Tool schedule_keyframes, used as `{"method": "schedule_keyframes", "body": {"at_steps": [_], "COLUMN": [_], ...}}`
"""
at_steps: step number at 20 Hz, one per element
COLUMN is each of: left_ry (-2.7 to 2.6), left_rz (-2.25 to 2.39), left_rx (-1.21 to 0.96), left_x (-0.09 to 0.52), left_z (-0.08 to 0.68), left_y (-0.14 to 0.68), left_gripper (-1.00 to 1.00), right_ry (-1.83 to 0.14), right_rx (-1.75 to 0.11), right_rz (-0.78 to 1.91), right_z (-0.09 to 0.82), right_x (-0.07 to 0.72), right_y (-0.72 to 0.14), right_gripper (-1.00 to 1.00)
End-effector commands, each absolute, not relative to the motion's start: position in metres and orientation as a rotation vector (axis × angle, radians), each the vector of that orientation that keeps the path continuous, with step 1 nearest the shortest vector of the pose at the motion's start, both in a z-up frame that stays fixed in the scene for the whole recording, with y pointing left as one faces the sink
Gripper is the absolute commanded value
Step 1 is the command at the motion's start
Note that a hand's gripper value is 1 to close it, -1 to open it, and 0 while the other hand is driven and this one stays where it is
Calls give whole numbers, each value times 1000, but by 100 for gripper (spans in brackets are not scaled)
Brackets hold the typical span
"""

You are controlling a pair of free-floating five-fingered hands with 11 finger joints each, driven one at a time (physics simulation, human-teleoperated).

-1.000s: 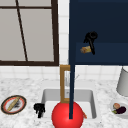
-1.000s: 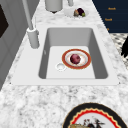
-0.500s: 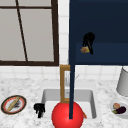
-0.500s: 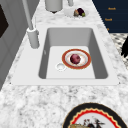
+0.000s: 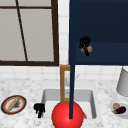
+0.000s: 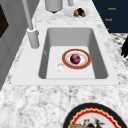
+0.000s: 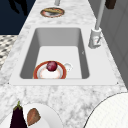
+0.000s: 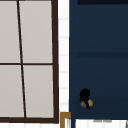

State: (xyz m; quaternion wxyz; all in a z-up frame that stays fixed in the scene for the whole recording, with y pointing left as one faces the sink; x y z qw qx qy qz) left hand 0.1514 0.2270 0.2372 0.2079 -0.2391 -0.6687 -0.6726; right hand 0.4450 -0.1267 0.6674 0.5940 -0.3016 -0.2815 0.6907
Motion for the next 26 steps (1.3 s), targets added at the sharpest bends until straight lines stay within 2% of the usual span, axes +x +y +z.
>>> {"method": "schedule_keyframes", "body": {"at_steps": [1,4,6,9,16,26], "left_ry": [-1861,-1861,-1861,-1861,-1861,-1861], "left_rz": [-1872,-1872,-1872,-1872,-1872,-1872], "left_rx": [-666,-666,-666,-666,-666,-666], "left_x": [151,151,151,151,151,151], "left_z": [237,237,237,237,237,237], "left_y": [227,227,227,227,227,227], "left_gripper": [0,0,0,0,0,0], "right_ry": [-666,-747,-853,-975,-915,-818], "right_rx": [-704,-672,-715,-739,-636,-649], "right_rz": [1671,1680,1680,1672,1701,1729], "right_z": [636,617,618,645,681,635], "right_x": [455,462,461,479,503,577], "right_y": [-141,-149,-153,-154,-161,-163], "right_gripper": [-100,-100,-100,-100,-100,-100]}}
